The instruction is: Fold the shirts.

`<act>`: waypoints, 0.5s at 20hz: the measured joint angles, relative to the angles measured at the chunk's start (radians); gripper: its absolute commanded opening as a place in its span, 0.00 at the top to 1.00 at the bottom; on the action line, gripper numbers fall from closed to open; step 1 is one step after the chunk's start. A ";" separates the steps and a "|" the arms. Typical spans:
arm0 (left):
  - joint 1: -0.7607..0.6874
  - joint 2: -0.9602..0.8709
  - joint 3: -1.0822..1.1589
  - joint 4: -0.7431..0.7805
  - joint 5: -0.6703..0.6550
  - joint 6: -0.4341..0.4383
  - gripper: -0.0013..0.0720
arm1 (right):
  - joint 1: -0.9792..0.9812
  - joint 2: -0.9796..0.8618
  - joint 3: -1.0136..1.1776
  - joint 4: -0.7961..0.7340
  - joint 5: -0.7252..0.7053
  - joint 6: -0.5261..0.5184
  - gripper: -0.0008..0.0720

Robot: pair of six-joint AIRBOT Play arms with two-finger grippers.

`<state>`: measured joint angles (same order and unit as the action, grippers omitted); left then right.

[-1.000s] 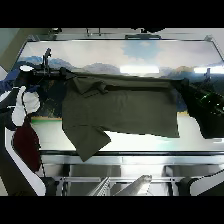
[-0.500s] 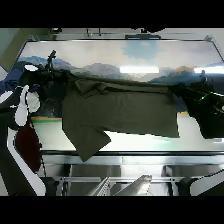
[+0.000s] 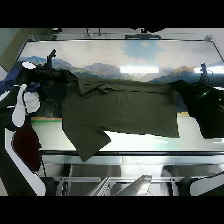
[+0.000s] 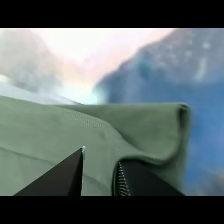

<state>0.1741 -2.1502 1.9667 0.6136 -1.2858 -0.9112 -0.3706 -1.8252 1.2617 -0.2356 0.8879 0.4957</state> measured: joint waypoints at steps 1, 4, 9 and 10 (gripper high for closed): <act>0.013 0.017 0.000 0.017 -0.021 -0.019 0.71 | -0.008 0.024 0.001 -0.067 -0.008 0.048 0.65; 0.054 0.075 0.000 0.120 -0.082 -0.098 0.71 | -0.040 0.108 0.003 -0.269 -0.005 0.209 0.70; 0.111 0.178 -0.007 0.240 -0.237 -0.247 0.71 | -0.091 0.255 0.003 -0.414 0.141 0.376 0.97; 0.118 0.203 -0.027 0.250 -0.272 -0.269 0.72 | -0.099 0.285 0.003 -0.427 0.183 0.399 0.97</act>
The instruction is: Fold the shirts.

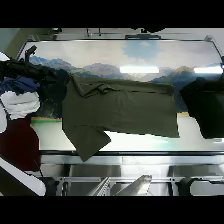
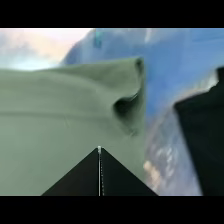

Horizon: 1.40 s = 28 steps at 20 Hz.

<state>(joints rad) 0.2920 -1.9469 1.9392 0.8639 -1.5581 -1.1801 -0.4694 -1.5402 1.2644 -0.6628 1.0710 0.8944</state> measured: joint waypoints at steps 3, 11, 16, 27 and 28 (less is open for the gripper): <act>0.010 0.120 -0.168 0.018 -0.052 -0.036 0.71 | -0.017 0.073 -0.030 -0.059 0.105 0.065 0.97; 0.017 0.590 -0.997 0.031 0.074 -0.037 0.71 | -0.130 0.204 -0.348 -0.230 0.173 0.143 0.37; 0.017 0.788 -1.304 0.031 0.136 -0.053 0.71 | -0.154 0.129 -0.402 -0.261 0.188 0.153 0.40; 0.017 1.056 -1.572 0.026 0.296 -0.070 0.71 | -0.023 -0.011 -0.460 -0.229 0.225 0.153 0.63; 0.017 1.062 -1.578 0.026 0.311 -0.070 0.71 | -0.013 -0.014 -0.460 -0.225 0.220 0.153 0.63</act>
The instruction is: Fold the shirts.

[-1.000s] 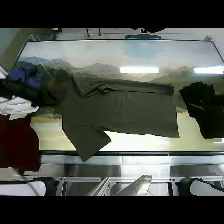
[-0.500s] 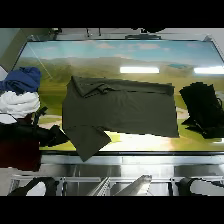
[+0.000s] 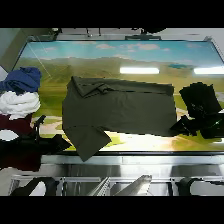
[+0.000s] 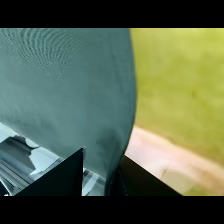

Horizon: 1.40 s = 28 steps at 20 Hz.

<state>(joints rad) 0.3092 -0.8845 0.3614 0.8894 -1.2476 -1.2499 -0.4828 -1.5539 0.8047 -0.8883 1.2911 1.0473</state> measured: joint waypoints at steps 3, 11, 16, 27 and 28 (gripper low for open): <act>0.000 0.011 -0.009 -0.002 0.029 0.000 0.71 | 0.014 -0.004 0.000 0.003 -0.002 -0.003 0.63; 0.000 0.016 -0.014 0.005 0.117 0.000 0.71 | 0.023 -0.006 0.000 0.003 -0.002 -0.008 0.63; 0.000 -0.060 -0.016 0.000 0.160 0.008 0.71 | 0.023 -0.006 0.000 0.009 -0.002 -0.013 0.63; 0.000 -0.351 -0.015 -0.327 0.177 0.305 0.71 | 0.023 -0.007 0.000 0.021 -0.002 -0.016 0.63; 0.000 -0.360 -0.015 -0.335 0.174 0.315 0.72 | 0.023 -0.007 -0.001 0.021 -0.002 -0.019 0.63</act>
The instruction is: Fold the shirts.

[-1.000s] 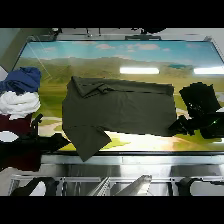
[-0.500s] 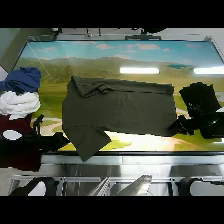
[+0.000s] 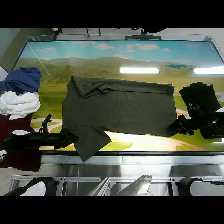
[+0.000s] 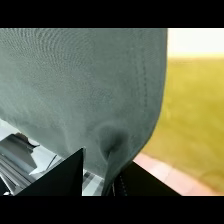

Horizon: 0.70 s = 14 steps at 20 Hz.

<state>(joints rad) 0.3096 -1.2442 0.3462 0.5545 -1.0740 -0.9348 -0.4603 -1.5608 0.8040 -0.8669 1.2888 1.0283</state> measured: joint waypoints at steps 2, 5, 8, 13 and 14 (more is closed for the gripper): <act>0.000 -0.010 0.000 -0.009 -0.003 0.013 0.92 | 0.000 0.000 0.000 0.000 0.000 0.000 0.63; 0.000 -0.017 -0.001 -0.014 -0.012 0.026 0.97 | -0.001 0.001 0.000 0.000 0.001 -0.005 0.65; 0.000 -0.019 0.000 -0.024 -0.021 0.031 0.95 | -0.003 0.001 0.000 -0.009 0.000 -0.010 0.96; 0.001 0.031 0.069 -0.034 -0.109 0.034 0.95 | -0.025 0.011 0.025 -0.033 0.044 -0.011 0.97; 0.004 0.060 0.097 -0.036 -0.128 0.027 0.94 | -0.042 0.021 0.041 -0.025 0.066 -0.010 0.97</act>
<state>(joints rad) 0.3134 -1.1847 0.4427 0.5182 -1.2018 -0.9073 -0.5018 -1.5402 0.8452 -0.8917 1.3544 1.0183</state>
